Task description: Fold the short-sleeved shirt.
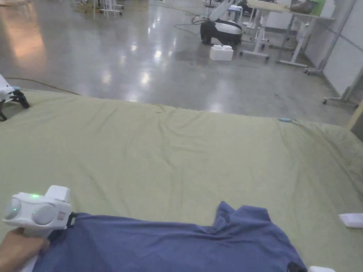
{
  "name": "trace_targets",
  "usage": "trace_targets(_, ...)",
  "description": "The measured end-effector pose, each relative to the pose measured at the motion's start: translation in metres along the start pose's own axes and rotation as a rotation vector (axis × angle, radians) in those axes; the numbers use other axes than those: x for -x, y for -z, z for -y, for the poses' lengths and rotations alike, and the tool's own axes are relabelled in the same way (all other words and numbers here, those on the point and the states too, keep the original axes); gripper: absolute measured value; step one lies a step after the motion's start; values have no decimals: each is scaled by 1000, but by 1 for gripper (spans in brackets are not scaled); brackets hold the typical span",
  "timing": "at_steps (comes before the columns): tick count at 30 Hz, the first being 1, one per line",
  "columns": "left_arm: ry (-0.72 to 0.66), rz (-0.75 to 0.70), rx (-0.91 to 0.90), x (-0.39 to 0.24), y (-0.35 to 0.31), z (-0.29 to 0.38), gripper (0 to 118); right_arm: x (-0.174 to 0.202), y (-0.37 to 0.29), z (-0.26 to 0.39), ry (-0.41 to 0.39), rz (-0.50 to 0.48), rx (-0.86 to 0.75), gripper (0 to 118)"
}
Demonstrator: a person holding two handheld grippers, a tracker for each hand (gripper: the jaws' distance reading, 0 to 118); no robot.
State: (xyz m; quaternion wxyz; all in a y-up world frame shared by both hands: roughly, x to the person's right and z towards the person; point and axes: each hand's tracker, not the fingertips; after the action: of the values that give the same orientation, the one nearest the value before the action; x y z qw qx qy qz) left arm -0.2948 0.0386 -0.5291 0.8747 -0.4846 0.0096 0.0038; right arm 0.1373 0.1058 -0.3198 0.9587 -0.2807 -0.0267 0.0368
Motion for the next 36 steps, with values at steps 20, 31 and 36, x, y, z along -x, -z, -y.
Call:
trace_targets(20, 31, -38, -190, -12, -86, 6, 0, -43, 210, -57, -107, -198, 466, 4)
trace_targets(31, -7, -31, -283, -7, -142, 12, 0, -50, 128, -69, -55, -127, 206, 1)
trace_targets(36, -18, -28, -388, -7, -206, 18, 0, -56, 51, -98, -78, -111, 56, 1)
